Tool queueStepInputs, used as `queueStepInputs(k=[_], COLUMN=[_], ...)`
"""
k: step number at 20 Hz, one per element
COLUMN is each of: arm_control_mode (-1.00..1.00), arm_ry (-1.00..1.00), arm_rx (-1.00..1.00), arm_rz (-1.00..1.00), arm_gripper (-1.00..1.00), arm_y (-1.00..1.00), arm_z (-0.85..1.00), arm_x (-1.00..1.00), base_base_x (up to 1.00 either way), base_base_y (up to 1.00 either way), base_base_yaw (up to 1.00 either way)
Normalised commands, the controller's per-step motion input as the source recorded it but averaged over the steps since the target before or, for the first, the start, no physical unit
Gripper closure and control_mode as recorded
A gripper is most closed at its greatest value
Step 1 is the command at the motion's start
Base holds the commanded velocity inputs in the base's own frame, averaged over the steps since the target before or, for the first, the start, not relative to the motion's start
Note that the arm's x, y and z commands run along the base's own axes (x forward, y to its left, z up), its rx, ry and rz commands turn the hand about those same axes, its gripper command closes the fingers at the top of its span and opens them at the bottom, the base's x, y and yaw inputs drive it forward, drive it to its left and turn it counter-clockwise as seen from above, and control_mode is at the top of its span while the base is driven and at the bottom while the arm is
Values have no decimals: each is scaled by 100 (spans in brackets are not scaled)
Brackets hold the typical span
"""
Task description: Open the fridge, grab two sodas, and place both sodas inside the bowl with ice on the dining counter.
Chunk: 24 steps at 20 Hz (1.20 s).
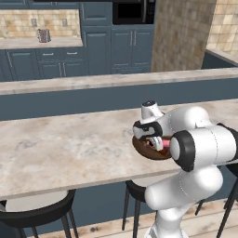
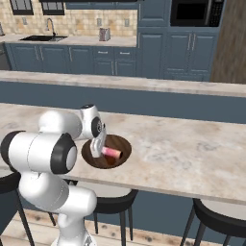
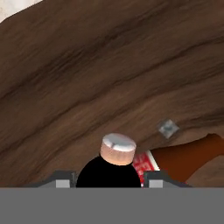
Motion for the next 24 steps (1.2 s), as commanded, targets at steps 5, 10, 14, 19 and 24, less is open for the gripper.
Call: queueStepInputs(k=[5, 10, 14, 19, 24], arm_control_mode=[-100, -100, -100, -100, -100], arm_ry=[-3, -2, -5, -8, -7], arm_rx=[0, 0, 0, 0, 0], arm_rz=[7, 2, 0, 0, 0], arm_gripper=[-100, -100, -100, -100, -100], arm_y=[5, 0, -9, -12, -12], arm_z=[0, 7, 25, 35, 33], arm_x=[-9, -23, -34, -30, -34], base_base_x=[0, 0, 0, 0, 0], base_base_y=[0, 0, 0, 0, 0], base_base_yaw=[0, 0, 0, 0, 0])
